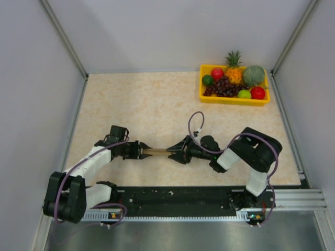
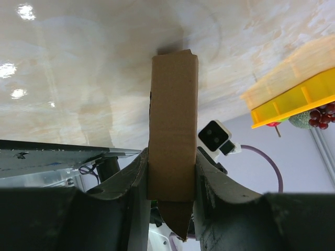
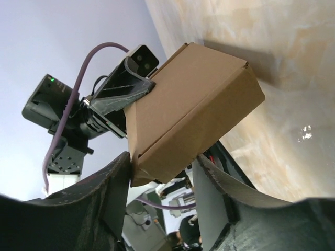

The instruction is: Fold the paper box

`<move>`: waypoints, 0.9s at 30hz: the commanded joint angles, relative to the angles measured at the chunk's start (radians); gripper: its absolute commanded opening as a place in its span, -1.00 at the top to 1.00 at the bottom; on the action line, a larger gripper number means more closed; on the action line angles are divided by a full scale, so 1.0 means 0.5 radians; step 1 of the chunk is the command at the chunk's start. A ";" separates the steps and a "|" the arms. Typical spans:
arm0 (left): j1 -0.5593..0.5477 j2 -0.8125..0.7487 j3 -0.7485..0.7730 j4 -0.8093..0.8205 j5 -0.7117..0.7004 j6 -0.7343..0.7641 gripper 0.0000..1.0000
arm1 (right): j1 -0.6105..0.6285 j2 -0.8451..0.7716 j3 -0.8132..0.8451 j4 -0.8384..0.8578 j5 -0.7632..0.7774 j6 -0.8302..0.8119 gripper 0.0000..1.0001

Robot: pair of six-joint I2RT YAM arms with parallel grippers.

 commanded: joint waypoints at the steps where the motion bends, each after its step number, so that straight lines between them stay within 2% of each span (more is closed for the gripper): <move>1: 0.009 0.020 0.072 0.002 0.008 0.006 0.77 | 0.032 0.180 0.002 0.376 0.060 0.078 0.13; 3: 0.006 0.014 0.063 -0.001 0.008 0.006 0.76 | 0.032 0.254 0.011 0.447 0.057 0.127 0.32; 7: 0.006 0.017 0.069 -0.001 0.008 0.009 0.77 | 0.047 0.319 -0.017 0.466 0.090 0.119 0.38; 10: 0.009 0.023 0.069 0.012 0.008 0.006 0.77 | 0.047 0.304 -0.038 0.371 0.127 0.020 0.43; 17: 0.009 0.023 0.053 0.015 0.023 0.009 0.76 | 0.047 0.377 -0.097 0.321 0.299 -0.267 0.85; 20: 0.009 0.023 0.050 0.015 0.020 0.012 0.76 | 0.047 0.451 -0.118 0.437 0.363 -0.405 0.99; 27: 0.009 0.017 0.032 0.018 0.023 0.003 0.76 | 0.047 0.463 -0.176 0.576 0.480 -0.820 1.00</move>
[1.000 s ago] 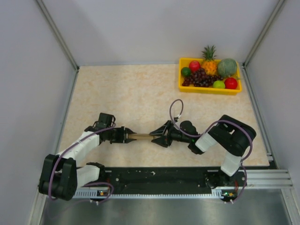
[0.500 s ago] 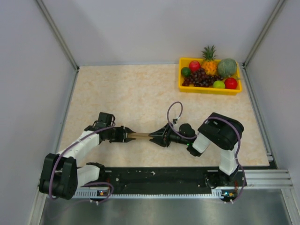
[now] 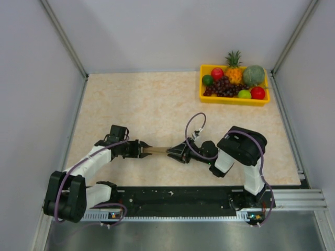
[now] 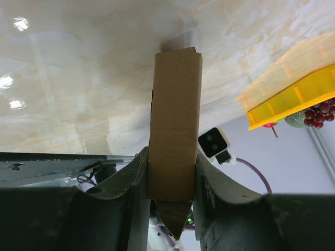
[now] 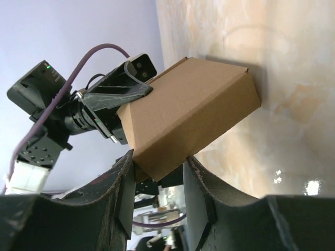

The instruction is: Fold the paper box

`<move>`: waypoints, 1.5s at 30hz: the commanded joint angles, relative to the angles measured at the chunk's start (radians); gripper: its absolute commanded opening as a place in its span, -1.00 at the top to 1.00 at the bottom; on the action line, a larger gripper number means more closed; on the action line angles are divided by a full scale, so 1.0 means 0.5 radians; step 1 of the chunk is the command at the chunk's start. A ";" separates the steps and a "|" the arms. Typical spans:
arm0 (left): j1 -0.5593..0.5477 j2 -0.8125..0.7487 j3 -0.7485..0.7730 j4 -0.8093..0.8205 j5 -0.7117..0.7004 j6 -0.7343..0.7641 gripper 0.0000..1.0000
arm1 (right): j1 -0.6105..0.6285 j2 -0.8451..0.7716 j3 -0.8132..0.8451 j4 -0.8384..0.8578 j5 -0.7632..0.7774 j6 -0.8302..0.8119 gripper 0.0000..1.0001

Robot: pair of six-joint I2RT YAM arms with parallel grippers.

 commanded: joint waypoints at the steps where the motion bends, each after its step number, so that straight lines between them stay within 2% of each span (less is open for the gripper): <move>1: 0.001 -0.006 0.024 -0.042 0.084 -0.025 0.76 | 0.000 0.067 -0.115 -0.104 0.265 -0.583 1.00; 4: 0.001 -0.003 0.033 -0.066 0.071 -0.013 0.76 | -0.012 0.021 -0.106 -0.226 0.204 -0.697 1.00; 7: -0.002 0.000 0.024 -0.060 0.074 -0.004 0.76 | -0.018 -0.226 -0.078 -0.440 0.188 -0.798 0.98; 8: 0.001 0.000 0.024 -0.066 0.074 -0.007 0.76 | -0.018 -0.437 -0.044 -0.791 0.191 -0.917 0.88; 11: 0.001 0.003 0.018 -0.045 0.084 -0.010 0.76 | -0.009 -0.696 0.088 -1.387 0.304 -1.175 0.81; 12: 0.001 0.006 0.018 -0.039 0.090 -0.013 0.76 | -0.036 -0.748 0.130 -1.456 0.350 -1.197 0.85; 14: 0.001 0.006 0.021 -0.054 0.081 -0.001 0.76 | -0.116 -0.706 0.149 -1.402 0.207 -1.194 1.00; 15: 0.001 0.003 0.027 -0.066 0.074 0.008 0.76 | -0.153 -0.660 0.140 -1.259 0.128 -1.185 1.00; 20: 0.001 0.012 0.000 -0.032 0.071 -0.004 0.76 | -0.098 -0.877 0.201 -1.509 -0.054 -1.399 0.98; 22: -0.002 0.028 0.024 -0.039 0.074 0.005 0.76 | -0.083 -1.109 0.152 -1.634 -0.145 -1.503 0.61; 23: 0.001 0.040 0.039 -0.042 0.074 0.014 0.76 | -0.071 -1.202 0.137 -1.747 -0.146 -1.628 0.17; 24: 0.001 0.043 0.046 -0.045 0.068 0.021 0.76 | -0.058 -1.309 0.134 -1.846 -0.134 -1.699 -0.05; 26: -0.002 0.052 0.055 -0.057 0.068 0.030 0.76 | -0.052 -1.527 0.182 -2.094 -0.149 -1.971 -0.44; 27: 0.001 0.052 0.055 -0.060 0.062 0.033 0.75 | -0.055 -1.558 0.232 -2.208 -0.125 -2.067 -0.54; 28: 0.001 0.046 0.052 -0.069 0.059 0.036 0.75 | -0.061 -1.571 0.287 -2.436 -0.119 -2.175 -0.58; 29: 0.001 0.043 0.055 -0.072 0.056 0.036 0.75 | -0.058 -1.532 0.400 -2.518 -0.119 -2.361 -0.62; 31: 0.001 0.037 0.055 -0.082 0.050 0.036 0.74 | -0.058 -1.443 0.492 -2.580 -0.185 -2.531 -0.64; 32: -0.002 0.037 0.052 -0.082 0.053 0.033 0.74 | -0.034 -1.381 0.563 -2.595 -0.207 -2.759 -0.65; 34: -0.002 0.022 0.055 -0.094 0.047 0.045 0.72 | -0.028 -1.332 0.545 -2.449 -0.262 -2.936 -0.68; 35: 0.001 0.019 0.055 -0.109 0.041 0.048 0.71 | -0.025 -1.310 0.572 -2.396 -0.293 -3.131 -0.67; 37: 0.001 0.016 0.052 -0.118 0.035 0.048 0.68 | 0.027 -1.258 0.612 -2.368 -0.217 -3.353 -0.67; 41: 0.001 0.043 0.052 -0.094 0.050 0.045 0.66 | 0.110 -1.044 0.827 -2.491 -0.232 -3.584 -0.57; 45: 0.001 0.046 0.061 -0.076 0.050 0.039 0.64 | 0.218 -0.933 0.852 -2.445 -0.073 -3.651 -0.56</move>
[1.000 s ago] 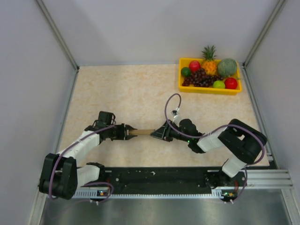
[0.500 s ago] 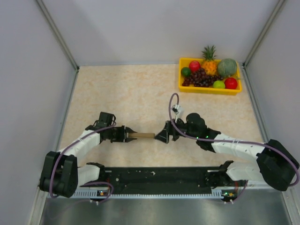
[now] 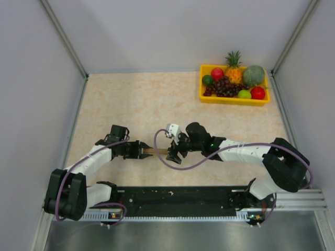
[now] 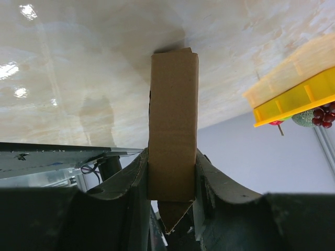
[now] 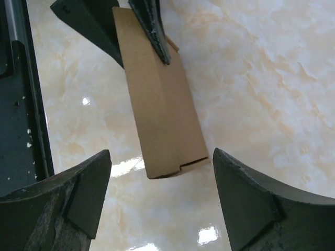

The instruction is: Fold the paper box

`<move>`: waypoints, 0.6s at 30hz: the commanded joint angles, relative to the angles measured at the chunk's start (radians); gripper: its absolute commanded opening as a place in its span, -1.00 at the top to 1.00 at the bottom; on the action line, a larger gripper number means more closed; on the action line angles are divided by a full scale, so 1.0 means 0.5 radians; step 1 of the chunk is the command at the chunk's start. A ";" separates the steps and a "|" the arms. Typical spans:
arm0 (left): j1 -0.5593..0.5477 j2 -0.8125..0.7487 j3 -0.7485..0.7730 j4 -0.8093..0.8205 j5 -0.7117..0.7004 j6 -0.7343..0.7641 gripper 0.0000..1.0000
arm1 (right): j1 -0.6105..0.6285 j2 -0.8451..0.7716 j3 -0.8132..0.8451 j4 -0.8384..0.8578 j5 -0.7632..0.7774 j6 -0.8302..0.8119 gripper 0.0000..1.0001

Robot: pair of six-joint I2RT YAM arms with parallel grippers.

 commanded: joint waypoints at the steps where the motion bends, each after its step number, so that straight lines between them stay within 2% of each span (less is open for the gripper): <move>1: 0.005 0.004 0.046 -0.038 -0.022 0.017 0.63 | 0.127 0.115 0.130 0.029 0.161 -0.291 -0.54; 4: 0.005 0.001 0.053 -0.041 -0.016 0.020 0.50 | 0.152 0.198 0.213 0.066 0.226 -0.316 -0.44; 6: 0.005 0.001 0.065 -0.038 -0.019 0.029 0.25 | 0.158 0.241 0.246 0.063 0.211 -0.322 -0.34; 11: 0.005 -0.023 0.083 -0.032 -0.019 0.038 -0.17 | 0.195 0.425 0.354 0.042 0.324 -0.362 0.14; 12: 0.005 -0.026 0.086 -0.035 -0.013 0.048 -0.36 | 0.195 0.435 0.357 0.051 0.376 -0.359 0.20; 14: 0.014 -0.023 0.095 -0.047 0.006 0.093 -0.58 | 0.195 0.441 0.357 0.048 0.376 -0.365 0.32; 17: 0.069 -0.035 0.138 -0.084 0.018 0.305 -0.82 | 0.195 0.410 0.336 0.011 0.385 -0.368 0.43; 18: 0.094 -0.060 0.172 -0.120 0.000 0.488 -0.92 | 0.192 0.380 0.327 0.005 0.388 -0.374 0.45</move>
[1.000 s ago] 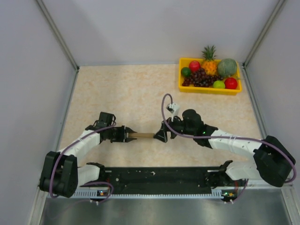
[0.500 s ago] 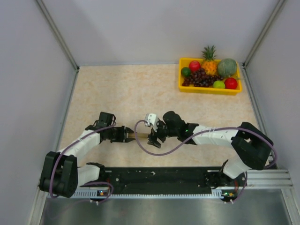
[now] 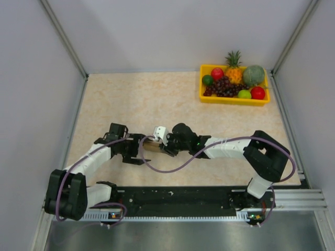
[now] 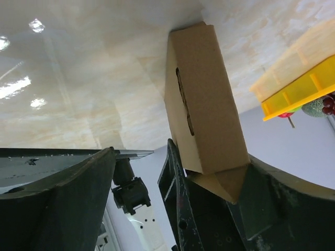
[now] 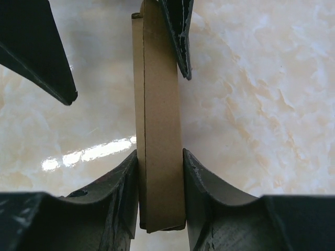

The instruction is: Fold the paper box

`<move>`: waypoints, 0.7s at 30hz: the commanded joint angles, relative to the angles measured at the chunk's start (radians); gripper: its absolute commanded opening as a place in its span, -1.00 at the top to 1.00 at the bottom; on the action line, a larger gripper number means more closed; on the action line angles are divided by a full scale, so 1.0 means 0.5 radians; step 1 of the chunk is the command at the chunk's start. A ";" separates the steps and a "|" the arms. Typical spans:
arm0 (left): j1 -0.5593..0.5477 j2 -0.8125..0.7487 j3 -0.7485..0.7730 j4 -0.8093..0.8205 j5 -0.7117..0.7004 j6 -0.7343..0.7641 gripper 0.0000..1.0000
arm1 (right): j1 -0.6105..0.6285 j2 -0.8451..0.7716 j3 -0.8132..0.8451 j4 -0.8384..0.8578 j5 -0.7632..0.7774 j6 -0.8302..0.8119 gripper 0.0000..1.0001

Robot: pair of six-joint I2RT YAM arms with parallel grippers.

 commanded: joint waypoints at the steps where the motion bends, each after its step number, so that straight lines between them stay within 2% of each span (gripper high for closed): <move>1: 0.123 -0.081 0.196 -0.105 -0.036 0.479 -0.96 | 0.011 -0.045 -0.001 -0.014 0.064 -0.052 0.49; 5: 0.274 -0.152 0.505 -0.292 -0.248 1.175 -0.96 | -0.008 -0.088 -0.045 -0.082 0.058 -0.067 0.57; 6: 0.308 -0.179 0.579 -0.404 -0.297 1.477 -0.96 | -0.026 -0.098 -0.051 -0.094 0.040 -0.067 0.59; 7: 0.344 -0.198 0.698 -0.412 -0.349 1.629 -0.96 | -0.032 -0.116 -0.078 -0.088 0.036 -0.049 0.60; 8: 0.348 -0.213 0.724 -0.375 -0.331 1.779 -0.96 | -0.032 -0.125 -0.094 -0.085 0.033 -0.039 0.60; 9: 0.348 -0.232 0.730 -0.308 -0.246 2.063 -0.96 | -0.035 -0.134 -0.103 -0.085 0.043 -0.030 0.62; 11: 0.348 -0.207 0.730 -0.277 -0.099 2.280 -0.96 | -0.047 -0.156 -0.130 -0.085 0.033 -0.003 0.62; 12: 0.345 -0.159 0.715 -0.274 0.148 2.488 -0.95 | -0.057 -0.162 -0.143 -0.082 0.003 0.013 0.63; 14: 0.342 -0.118 0.684 -0.338 0.181 2.606 -0.90 | -0.106 -0.186 -0.180 -0.070 -0.037 0.040 0.63; 15: 0.342 -0.112 0.629 -0.253 0.333 2.643 -0.87 | -0.124 -0.193 -0.189 -0.073 -0.083 0.046 0.63; 16: 0.342 -0.097 0.510 -0.043 0.405 2.628 -0.85 | -0.145 -0.199 -0.213 -0.073 -0.107 0.053 0.63; 19: 0.272 -0.066 0.329 0.302 0.500 2.548 -0.73 | -0.210 -0.230 -0.217 -0.106 -0.166 0.047 0.63; 21: 0.167 -0.100 0.276 0.514 0.397 2.557 -0.69 | -0.231 -0.239 -0.204 -0.146 -0.184 0.040 0.63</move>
